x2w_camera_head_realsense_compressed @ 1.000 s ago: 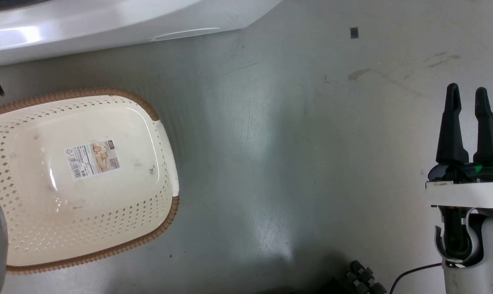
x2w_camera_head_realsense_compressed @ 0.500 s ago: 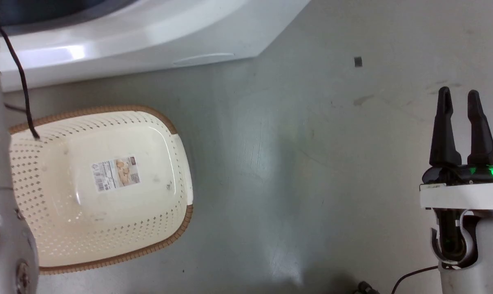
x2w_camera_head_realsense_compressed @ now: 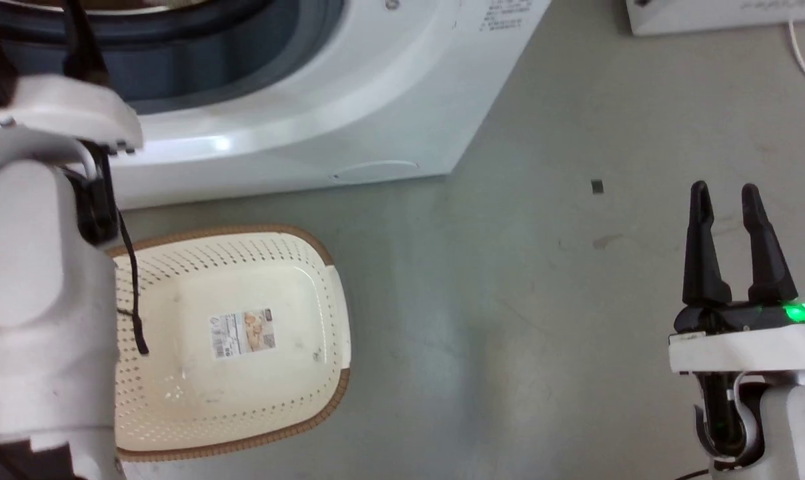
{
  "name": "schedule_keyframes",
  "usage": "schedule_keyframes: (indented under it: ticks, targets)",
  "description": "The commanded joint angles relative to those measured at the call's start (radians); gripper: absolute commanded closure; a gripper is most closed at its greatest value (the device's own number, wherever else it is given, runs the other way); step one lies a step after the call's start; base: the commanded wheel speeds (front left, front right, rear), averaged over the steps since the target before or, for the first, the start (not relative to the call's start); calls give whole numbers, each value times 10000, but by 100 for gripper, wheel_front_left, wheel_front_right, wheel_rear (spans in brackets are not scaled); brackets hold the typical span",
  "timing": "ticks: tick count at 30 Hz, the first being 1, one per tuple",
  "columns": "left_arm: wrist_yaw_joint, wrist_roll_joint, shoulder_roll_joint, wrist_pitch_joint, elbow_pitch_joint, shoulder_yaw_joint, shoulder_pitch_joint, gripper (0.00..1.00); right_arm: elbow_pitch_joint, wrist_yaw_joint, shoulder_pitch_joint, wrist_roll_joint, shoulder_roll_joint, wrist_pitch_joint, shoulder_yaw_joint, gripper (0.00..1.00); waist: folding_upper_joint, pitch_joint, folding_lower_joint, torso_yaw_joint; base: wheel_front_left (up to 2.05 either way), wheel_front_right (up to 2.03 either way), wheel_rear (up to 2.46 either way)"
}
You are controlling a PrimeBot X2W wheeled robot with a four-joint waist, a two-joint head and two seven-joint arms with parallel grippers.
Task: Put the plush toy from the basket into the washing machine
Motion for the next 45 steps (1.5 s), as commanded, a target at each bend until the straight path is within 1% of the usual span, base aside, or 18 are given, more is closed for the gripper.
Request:
schedule_keyframes:
  ticks: [1,3,7,8,11,14,21,25,28,34,37,41,45]
  targets:
    - [61,116,-139,-51,-222,-31,444,0,-50,-7,165,-241,-6,-46,57,0,0,-525,0,281,0,0,0]
    - [133,154,-305,-51,-575,-16,953,0,-105,-7,299,-487,-6,-46,135,0,0,-826,0,403,0,0,0]
    - [166,238,-654,-51,-1160,-75,2006,0,-93,-7,621,-615,-6,-46,132,0,0,-1493,0,650,0,0,0]
    - [166,238,-654,-51,-1160,-75,2006,0,-93,-7,621,-615,-6,-46,132,0,0,-1493,0,650,0,0,0]
    - [147,304,-893,-51,-1574,-149,2836,0,-37,-7,891,-691,-6,-46,136,0,0,-2016,0,805,0,0,0]
    - [119,375,-1115,-51,-2087,-240,3693,0,-62,-7,1193,-1039,-6,-46,254,0,0,-2589,0,931,0,0,0]
    - [17,463,-1441,-51,-2980,-407,5549,0,-60,-7,1946,-1440,-6,-46,191,0,0,-3757,0,1245,0,0,0]
    - [-16,544,-1542,-51,-3377,-523,6500,0,-77,-7,2298,-1663,-6,-46,123,0,0,-4300,0,1408,0,0,0]
    - [-125,535,-1605,-51,-3691,-641,7143,0,-127,-7,2614,-1878,-6,-46,86,0,0,-4672,0,1560,0,0,0]
    - [-446,396,-1685,-51,-4131,-729,8258,0,-198,-7,3094,-2003,-6,-46,-27,0,0,-5120,0,1774,0,0,0]
    - [-528,377,-1727,-51,-4281,-719,8683,0,-217,-7,3276,-2034,-6,-46,-84,0,0,-5281,0,1853,0,0,0]
    - [-676,402,-1756,-51,-4278,-732,9056,0,-231,-7,3488,-2062,-6,-46,-173,0,0,-5452,0,1973,0,0,0]
    - [-722,438,-1787,-51,-4223,-719,9200,0,-201,-7,3583,-2046,-6,-46,-248,0,0,-5508,0,2049,0,0,0]
